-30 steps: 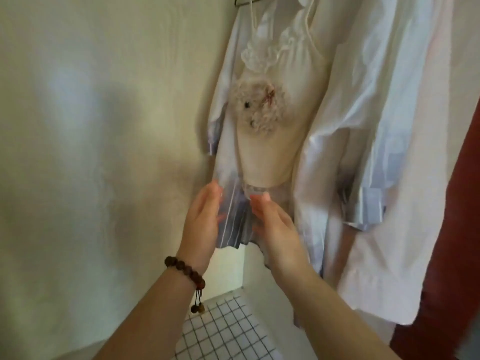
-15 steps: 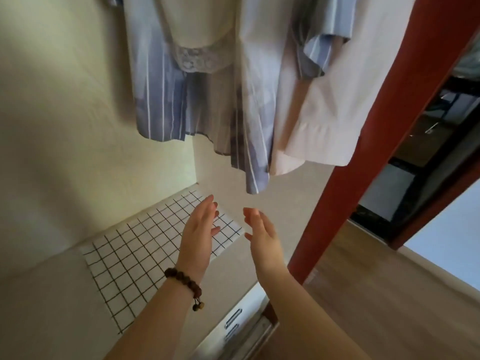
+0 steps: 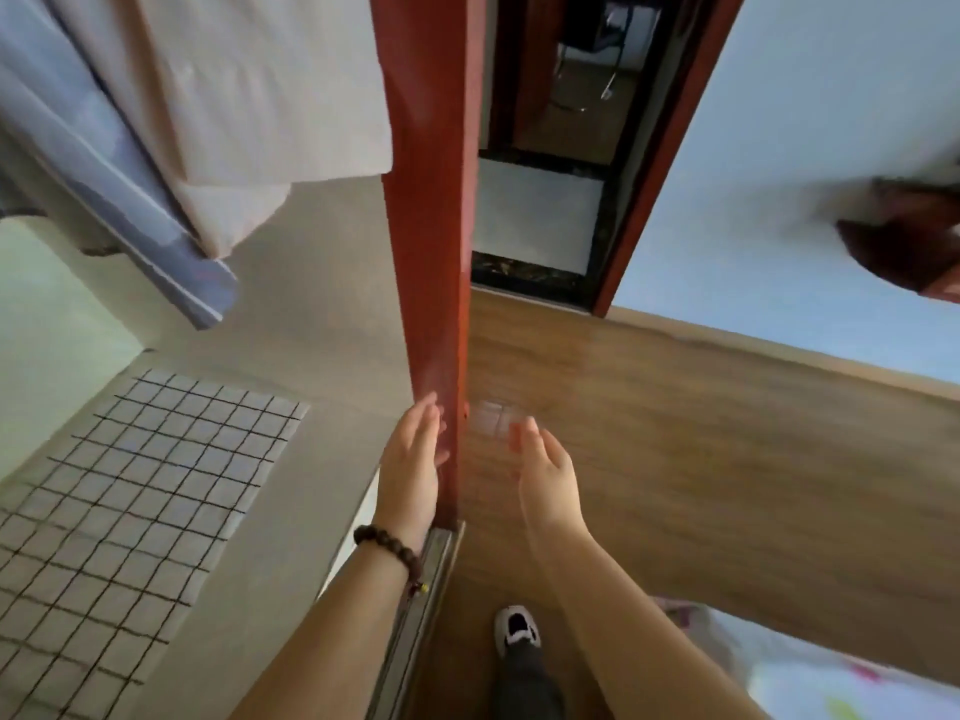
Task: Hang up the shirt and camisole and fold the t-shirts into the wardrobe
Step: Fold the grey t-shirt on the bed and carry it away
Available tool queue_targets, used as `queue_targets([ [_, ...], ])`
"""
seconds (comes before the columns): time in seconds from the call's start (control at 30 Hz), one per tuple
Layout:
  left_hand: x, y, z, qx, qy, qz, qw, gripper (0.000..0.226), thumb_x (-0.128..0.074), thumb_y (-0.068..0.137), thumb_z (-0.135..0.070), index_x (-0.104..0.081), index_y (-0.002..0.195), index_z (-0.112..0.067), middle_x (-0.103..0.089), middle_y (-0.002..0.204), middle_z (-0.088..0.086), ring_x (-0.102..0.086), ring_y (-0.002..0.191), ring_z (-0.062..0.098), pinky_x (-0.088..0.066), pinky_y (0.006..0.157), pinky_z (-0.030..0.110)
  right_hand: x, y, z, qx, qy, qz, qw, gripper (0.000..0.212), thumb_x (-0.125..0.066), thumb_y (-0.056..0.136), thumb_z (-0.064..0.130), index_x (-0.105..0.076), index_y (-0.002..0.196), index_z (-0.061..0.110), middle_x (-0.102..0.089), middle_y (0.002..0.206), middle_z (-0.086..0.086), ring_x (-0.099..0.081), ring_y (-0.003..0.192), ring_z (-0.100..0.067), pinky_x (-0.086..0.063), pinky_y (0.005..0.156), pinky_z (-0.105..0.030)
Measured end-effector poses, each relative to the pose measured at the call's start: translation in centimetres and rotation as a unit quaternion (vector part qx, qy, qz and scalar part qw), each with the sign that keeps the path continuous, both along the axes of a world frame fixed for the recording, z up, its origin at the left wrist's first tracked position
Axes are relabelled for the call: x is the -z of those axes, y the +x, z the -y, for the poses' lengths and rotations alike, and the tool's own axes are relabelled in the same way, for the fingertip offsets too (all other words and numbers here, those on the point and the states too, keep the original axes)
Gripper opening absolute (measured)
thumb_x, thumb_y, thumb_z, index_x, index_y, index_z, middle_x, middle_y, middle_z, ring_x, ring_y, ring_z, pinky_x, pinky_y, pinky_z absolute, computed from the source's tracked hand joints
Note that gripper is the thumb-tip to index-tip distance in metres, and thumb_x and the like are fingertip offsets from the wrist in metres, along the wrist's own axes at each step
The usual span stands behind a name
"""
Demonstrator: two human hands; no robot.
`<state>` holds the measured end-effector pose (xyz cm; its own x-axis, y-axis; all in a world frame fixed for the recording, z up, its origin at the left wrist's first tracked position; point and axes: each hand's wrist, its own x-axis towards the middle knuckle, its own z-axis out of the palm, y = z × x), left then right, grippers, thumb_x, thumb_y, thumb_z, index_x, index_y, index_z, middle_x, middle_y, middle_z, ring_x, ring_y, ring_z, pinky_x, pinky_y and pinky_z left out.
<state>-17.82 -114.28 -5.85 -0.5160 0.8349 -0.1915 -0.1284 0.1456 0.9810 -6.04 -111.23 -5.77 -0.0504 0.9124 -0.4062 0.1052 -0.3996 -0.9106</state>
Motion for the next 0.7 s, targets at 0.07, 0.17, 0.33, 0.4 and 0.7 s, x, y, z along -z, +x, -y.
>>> queue_targets([
  [0.07, 0.5, 2.5, -1.8, 0.046, 0.001, -0.004, 0.999, 0.040, -0.040, 0.097, -0.048, -0.052, 0.129, -0.027, -0.057, 0.129, -0.001, -0.054, 0.119, 0.012, -0.048, 0.098, 0.039, 0.3, 3.1, -0.9, 0.056, 0.002, 0.010, 0.998, 0.036, -0.041, 0.097, 0.045, -0.067, 0.106, 0.021, -0.067, 0.100, 0.001, -0.062, 0.100, -0.017, -0.048, 0.095, -0.038],
  [0.17, 1.2, 6.2, -4.6, 0.103, -0.004, -0.009, 0.995, 0.034, -0.039, 0.099, -0.044, -0.051, 0.127, -0.029, -0.058, 0.129, -0.001, -0.055, 0.118, 0.011, -0.049, 0.097, 0.038, 0.6, 7.5, -2.1, 0.137, 0.006, 0.026, 0.990, 0.041, -0.042, 0.096, 0.047, -0.064, 0.116, 0.020, -0.066, 0.111, 0.004, -0.059, 0.109, -0.014, -0.045, 0.101, -0.043],
  [0.33, 1.7, 13.1, -8.9, 0.203, -0.008, -0.002, 0.979, 0.030, -0.036, 0.100, -0.041, -0.051, 0.125, -0.030, -0.057, 0.126, -0.001, -0.055, 0.116, 0.011, -0.049, 0.096, 0.039, 1.0, 16.1, -4.0, 0.254, 0.007, 0.024, 0.967, 0.029, -0.041, 0.098, 0.042, -0.065, 0.093, 0.028, -0.067, 0.099, 0.010, -0.061, 0.100, -0.011, -0.048, 0.097, -0.044],
  [0.4, 1.8, 16.0, -10.5, 0.230, -0.013, 0.009, 0.973, 0.033, -0.036, 0.100, -0.039, -0.051, 0.127, -0.026, -0.057, 0.124, -0.001, -0.055, 0.116, 0.013, -0.048, 0.097, 0.040, 1.3, 19.7, -4.5, 0.295, 0.005, 0.023, 0.955, 0.029, -0.041, 0.098, 0.042, -0.066, 0.094, 0.027, -0.067, 0.101, 0.009, -0.061, 0.102, -0.012, -0.047, 0.099, -0.044],
  [0.7, 2.2, 29.4, -18.2, 0.363, -0.027, -0.026, 0.931, 0.048, -0.035, 0.098, -0.046, -0.047, 0.137, -0.020, -0.056, 0.126, -0.003, -0.054, 0.116, 0.010, -0.050, 0.095, 0.036, 2.3, 32.5, -8.3, 0.425, -0.007, 0.019, 0.905, 0.029, -0.040, 0.099, 0.040, -0.065, 0.094, 0.027, -0.067, 0.098, 0.007, -0.063, 0.098, -0.012, -0.050, 0.095, -0.041],
])
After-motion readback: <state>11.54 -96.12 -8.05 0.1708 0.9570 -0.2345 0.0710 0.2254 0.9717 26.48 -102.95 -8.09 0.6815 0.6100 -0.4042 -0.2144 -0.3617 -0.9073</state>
